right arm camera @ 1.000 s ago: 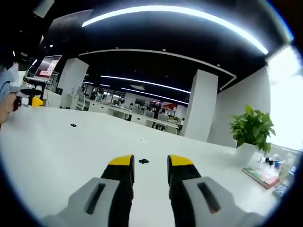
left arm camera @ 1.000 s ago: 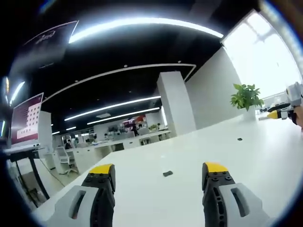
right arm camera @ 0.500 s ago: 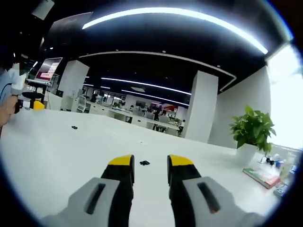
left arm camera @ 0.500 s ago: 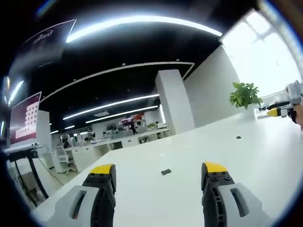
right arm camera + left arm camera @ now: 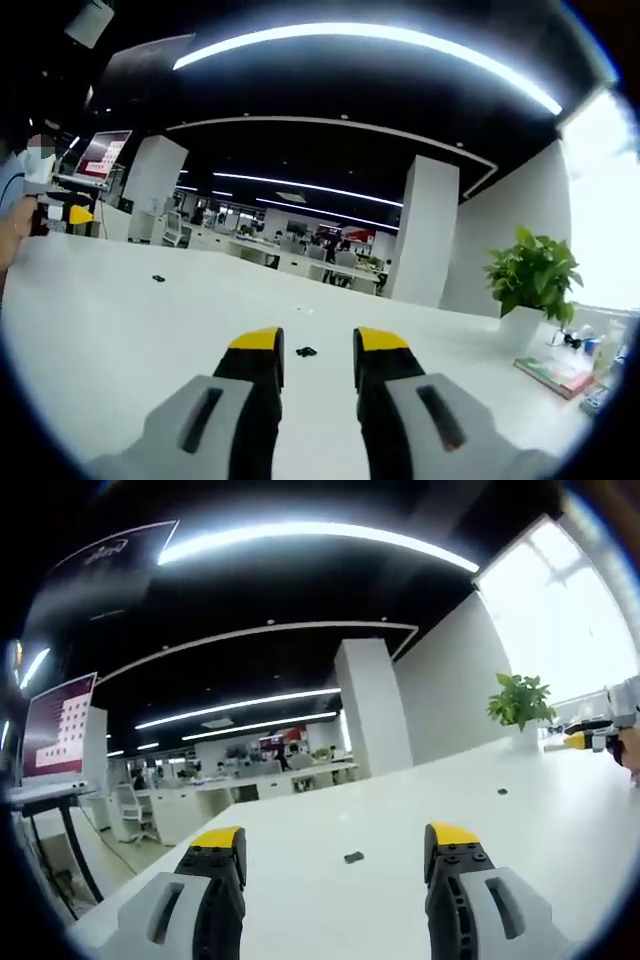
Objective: Snap the two parts of the plastic buckle together until the buckle closes and remains connected.
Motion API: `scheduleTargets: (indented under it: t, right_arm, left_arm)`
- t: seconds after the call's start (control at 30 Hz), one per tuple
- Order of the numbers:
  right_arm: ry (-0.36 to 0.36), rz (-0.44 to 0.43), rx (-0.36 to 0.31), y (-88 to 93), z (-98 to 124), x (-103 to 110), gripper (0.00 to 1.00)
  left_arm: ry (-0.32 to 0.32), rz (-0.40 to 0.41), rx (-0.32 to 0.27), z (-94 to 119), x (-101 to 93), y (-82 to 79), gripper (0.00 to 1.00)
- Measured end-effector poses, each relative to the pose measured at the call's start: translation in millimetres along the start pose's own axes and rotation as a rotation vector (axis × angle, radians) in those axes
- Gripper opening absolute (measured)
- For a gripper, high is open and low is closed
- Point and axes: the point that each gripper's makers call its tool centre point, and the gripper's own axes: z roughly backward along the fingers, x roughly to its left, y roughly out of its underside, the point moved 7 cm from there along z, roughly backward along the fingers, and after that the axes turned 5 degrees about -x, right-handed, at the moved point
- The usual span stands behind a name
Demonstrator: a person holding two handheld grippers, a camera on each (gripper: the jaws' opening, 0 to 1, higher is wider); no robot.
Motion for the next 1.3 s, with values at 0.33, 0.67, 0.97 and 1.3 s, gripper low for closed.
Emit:
scheduleTargets:
  t: [0.33, 0.67, 0.97, 1.3]
  right_arm:
    - [0.002, 0.025, 0.0, -1.8, -2, 1, 0.28]
    - [0.024, 0.012, -0.011, -1.3, 2, -4, 0.28]
    - [0.019, 0.003, -0.028, -3.9, 4, -4, 0.28]
    - [0.009, -0.005, -0.033, -5.4, 5, -3, 0.28]
  left_arm:
    - [-0.041, -0.06, 0.022, -1, 4.6, 11.1, 0.74]
    - [-0.003, -0.001, 0.008, 2, 2.8, 4.3, 0.74]
    - [0.057, 0.035, 0.019, 0, 1.3, -2.4, 0.73]
    - [0.078, 0.006, 0.051, -5, 0.2, -18.5, 0.73]
